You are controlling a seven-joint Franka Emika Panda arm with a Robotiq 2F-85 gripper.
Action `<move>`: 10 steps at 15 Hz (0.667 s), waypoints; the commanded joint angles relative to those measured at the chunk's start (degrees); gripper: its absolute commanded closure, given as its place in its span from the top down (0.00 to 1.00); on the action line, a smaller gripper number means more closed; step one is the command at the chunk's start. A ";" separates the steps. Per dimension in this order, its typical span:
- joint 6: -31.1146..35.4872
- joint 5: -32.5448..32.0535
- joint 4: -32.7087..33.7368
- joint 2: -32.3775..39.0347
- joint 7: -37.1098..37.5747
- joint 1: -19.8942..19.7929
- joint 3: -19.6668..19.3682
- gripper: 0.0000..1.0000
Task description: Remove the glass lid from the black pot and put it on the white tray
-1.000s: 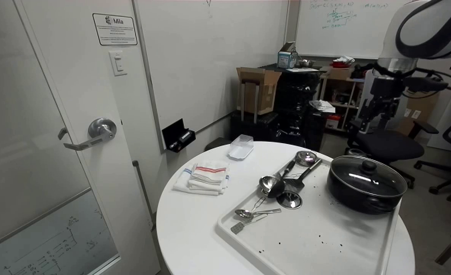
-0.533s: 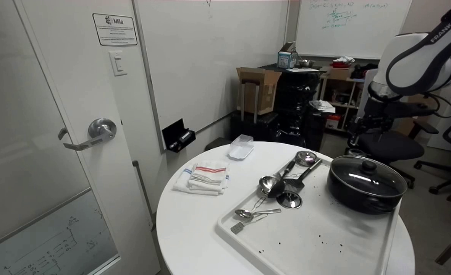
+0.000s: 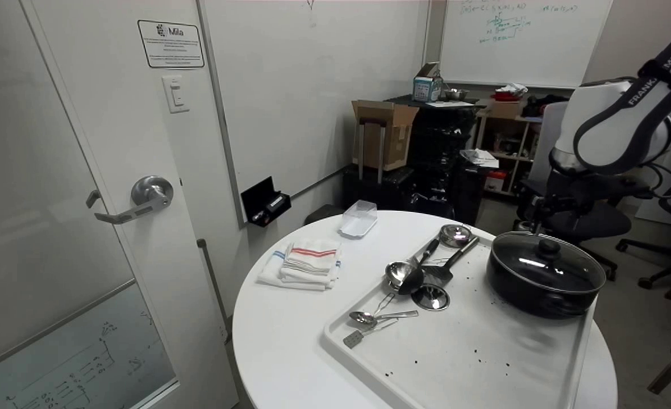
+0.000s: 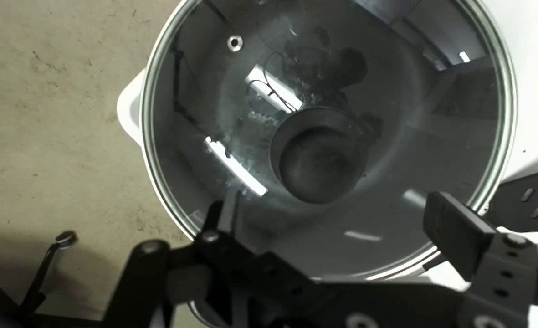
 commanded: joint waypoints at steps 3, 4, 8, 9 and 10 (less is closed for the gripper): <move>1.71 -0.56 0.37 3.57 2.49 1.82 -1.17 1.00; 1.84 -0.42 0.45 4.04 2.61 1.83 -1.19 1.00; 3.95 0.01 0.69 5.66 2.47 1.66 -1.34 1.00; 4.65 0.14 0.83 5.99 2.41 1.66 -1.46 1.00; 5.09 0.34 0.89 6.22 2.34 1.65 -1.52 1.00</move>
